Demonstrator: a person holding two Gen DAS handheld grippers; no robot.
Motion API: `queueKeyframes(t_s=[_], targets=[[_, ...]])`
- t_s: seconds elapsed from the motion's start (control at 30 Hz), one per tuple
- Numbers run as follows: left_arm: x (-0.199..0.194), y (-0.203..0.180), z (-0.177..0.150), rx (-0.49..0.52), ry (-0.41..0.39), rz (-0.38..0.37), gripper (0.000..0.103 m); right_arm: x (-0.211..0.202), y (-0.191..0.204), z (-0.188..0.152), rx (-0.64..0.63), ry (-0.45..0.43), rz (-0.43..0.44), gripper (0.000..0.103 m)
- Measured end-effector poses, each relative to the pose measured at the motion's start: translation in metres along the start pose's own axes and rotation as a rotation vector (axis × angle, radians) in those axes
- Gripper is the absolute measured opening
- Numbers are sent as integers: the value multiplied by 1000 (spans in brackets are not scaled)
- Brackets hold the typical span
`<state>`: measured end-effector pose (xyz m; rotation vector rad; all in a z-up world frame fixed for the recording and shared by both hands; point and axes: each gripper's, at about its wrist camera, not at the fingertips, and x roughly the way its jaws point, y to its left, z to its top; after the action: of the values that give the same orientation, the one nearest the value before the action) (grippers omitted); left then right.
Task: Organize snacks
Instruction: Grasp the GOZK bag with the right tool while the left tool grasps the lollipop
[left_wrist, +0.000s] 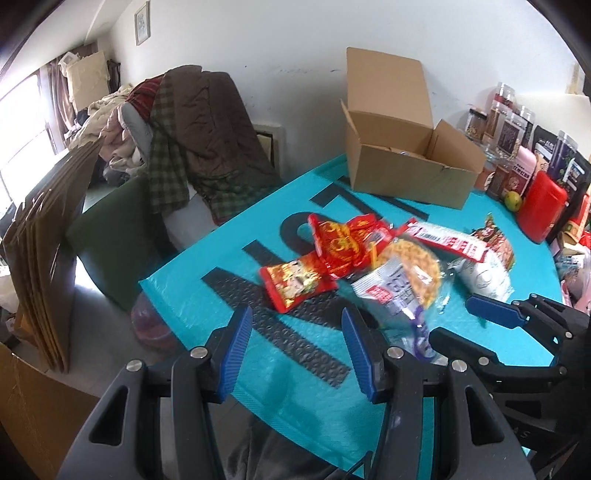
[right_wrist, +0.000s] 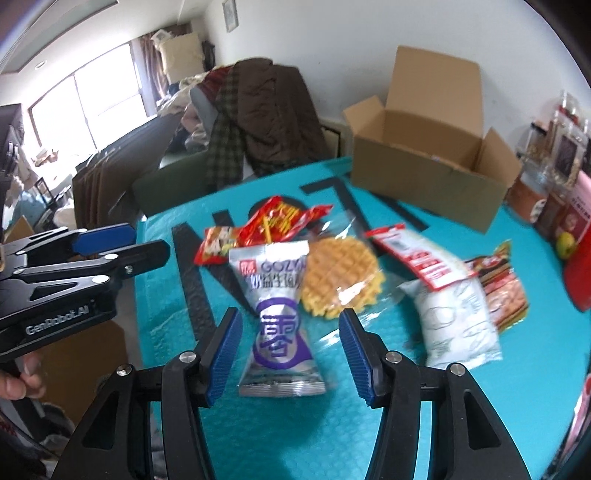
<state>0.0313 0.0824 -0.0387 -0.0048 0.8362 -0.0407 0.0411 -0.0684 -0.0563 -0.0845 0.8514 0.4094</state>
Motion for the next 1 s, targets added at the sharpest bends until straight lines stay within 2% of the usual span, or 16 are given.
queueKeyframes(t_s=[0.37,0.43,0.47,0.5,0.63,1.0], targets=[[23,9,4,-12,38,0,50,49,2,0,11,94,62,54],[27,9,5,-14,48,-6,50,57,-1,-1,21,120,76,46],[29,8,6,-14,50,-13,50,59,-1,-1,21,127,79,35],[29,8,6,-13,51,-17,50,60,-2,-2,17,135,82,33],[34,3,10,-8,59,-42,50,50,-6,-1,29,109,111,28],[59,-34,13,50,102,-143,50,10,-35,-4,86,44,106,27]])
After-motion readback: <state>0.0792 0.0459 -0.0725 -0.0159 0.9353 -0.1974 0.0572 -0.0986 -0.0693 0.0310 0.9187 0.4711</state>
